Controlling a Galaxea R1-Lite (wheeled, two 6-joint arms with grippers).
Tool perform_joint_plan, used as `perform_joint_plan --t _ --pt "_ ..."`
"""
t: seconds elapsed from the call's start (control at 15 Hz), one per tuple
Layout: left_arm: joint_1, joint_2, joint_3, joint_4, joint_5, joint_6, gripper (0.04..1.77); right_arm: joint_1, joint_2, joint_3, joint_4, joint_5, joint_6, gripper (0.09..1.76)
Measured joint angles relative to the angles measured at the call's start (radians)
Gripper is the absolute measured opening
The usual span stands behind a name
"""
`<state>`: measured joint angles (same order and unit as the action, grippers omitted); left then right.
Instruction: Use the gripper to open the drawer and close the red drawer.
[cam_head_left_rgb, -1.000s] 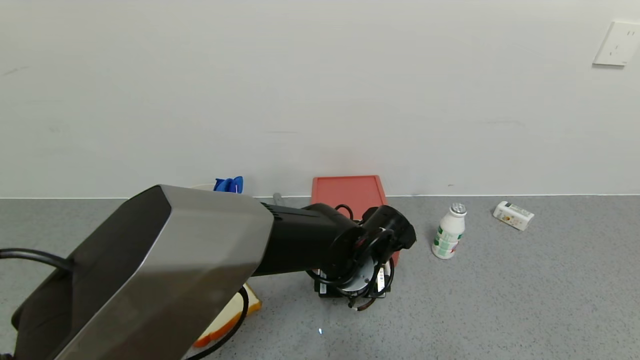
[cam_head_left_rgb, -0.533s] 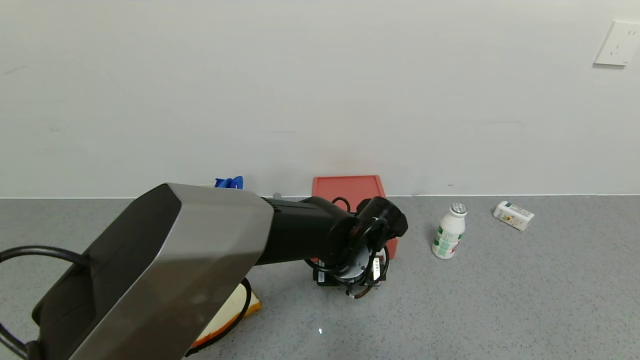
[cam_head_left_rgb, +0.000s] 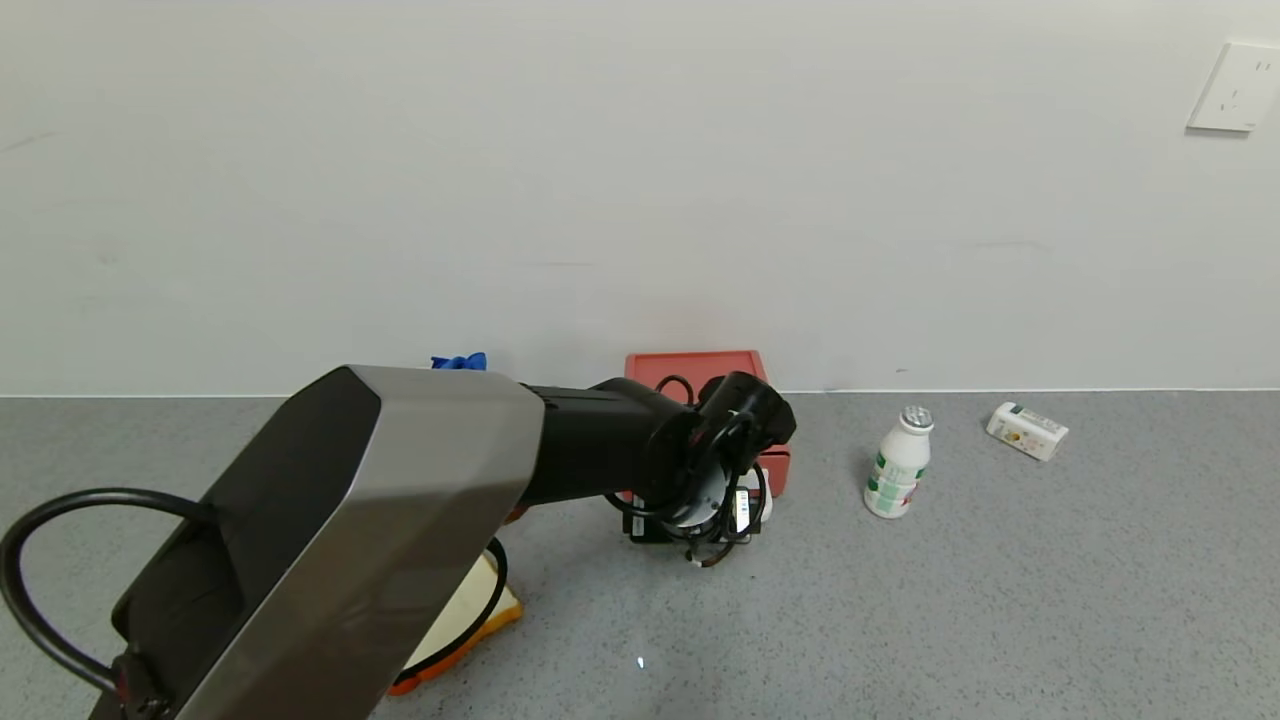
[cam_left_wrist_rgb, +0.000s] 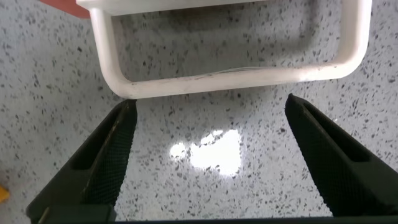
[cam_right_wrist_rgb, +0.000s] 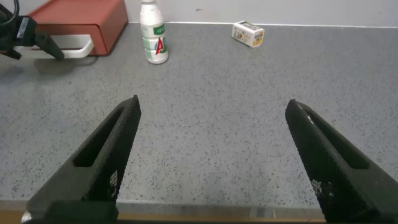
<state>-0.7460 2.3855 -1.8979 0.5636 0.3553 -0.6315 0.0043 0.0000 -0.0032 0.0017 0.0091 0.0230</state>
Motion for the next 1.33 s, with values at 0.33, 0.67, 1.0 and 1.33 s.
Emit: perform_joint_plan --t 0.33,0.67,1.0,1.33 --pt "0.015 0.016 -0.018 -0.001 0.011 0.014 1.72 0.000 0.000 0.000 0.000 0.000 0.000 1.71" --pt "0.013 0.002 -0.009 0.032 0.030 0.012 1.72 0.000 0.000 0.000 0.000 0.000 0.000 1.71" --pt "0.019 -0.139 0.001 0.154 0.030 0.055 1.72 0.000 0.000 0.000 0.000 0.000 0.000 1.71" --pt "0.131 -0.398 0.059 0.159 -0.118 0.291 1.72 0.000 0.000 0.000 0.000 0.000 0.000 1.71"
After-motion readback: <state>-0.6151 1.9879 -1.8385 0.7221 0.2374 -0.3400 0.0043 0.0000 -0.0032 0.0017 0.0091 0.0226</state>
